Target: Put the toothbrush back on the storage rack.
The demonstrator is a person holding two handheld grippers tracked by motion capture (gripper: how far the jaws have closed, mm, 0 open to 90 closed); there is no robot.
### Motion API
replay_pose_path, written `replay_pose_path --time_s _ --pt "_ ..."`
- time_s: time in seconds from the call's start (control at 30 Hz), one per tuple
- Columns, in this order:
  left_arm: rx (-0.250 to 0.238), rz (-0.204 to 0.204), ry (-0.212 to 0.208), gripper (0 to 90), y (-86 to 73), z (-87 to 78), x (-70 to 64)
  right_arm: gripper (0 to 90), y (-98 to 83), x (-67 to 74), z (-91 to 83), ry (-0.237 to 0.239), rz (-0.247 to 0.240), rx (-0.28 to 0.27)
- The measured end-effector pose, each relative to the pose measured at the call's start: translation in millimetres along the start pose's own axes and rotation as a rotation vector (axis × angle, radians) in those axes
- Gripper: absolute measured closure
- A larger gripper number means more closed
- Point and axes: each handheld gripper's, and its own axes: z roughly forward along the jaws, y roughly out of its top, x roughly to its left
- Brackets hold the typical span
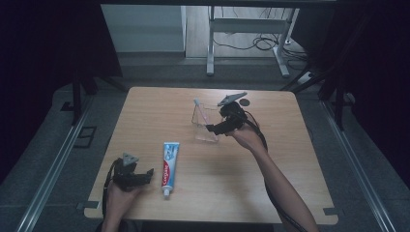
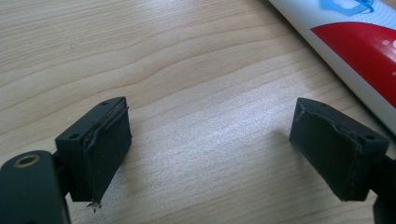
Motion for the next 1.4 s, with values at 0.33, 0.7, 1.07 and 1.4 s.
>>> replay_pose_path --time_s 0.33,0.7,1.07,1.4 --pt "-0.002 -0.005 0.006 13.0 -0.3 -0.2 -1.2 12.9 -12.6 2.6 -12.1 0.001 -0.003 -0.006" --pt "-0.003 -0.005 0.006 12.9 -0.3 -0.1 -1.1 12.8 -26.1 5.3 -28.2 -0.008 -0.003 -0.018" --pt "-0.004 -0.008 0.005 12.9 -0.4 -0.1 -1.2 12.9 -43.6 10.1 -38.5 0.009 0.024 -0.028" --pt "-0.003 -0.004 0.005 12.9 -0.3 -0.1 -1.0 12.9 -58.4 11.7 -46.2 0.002 0.028 -0.032"
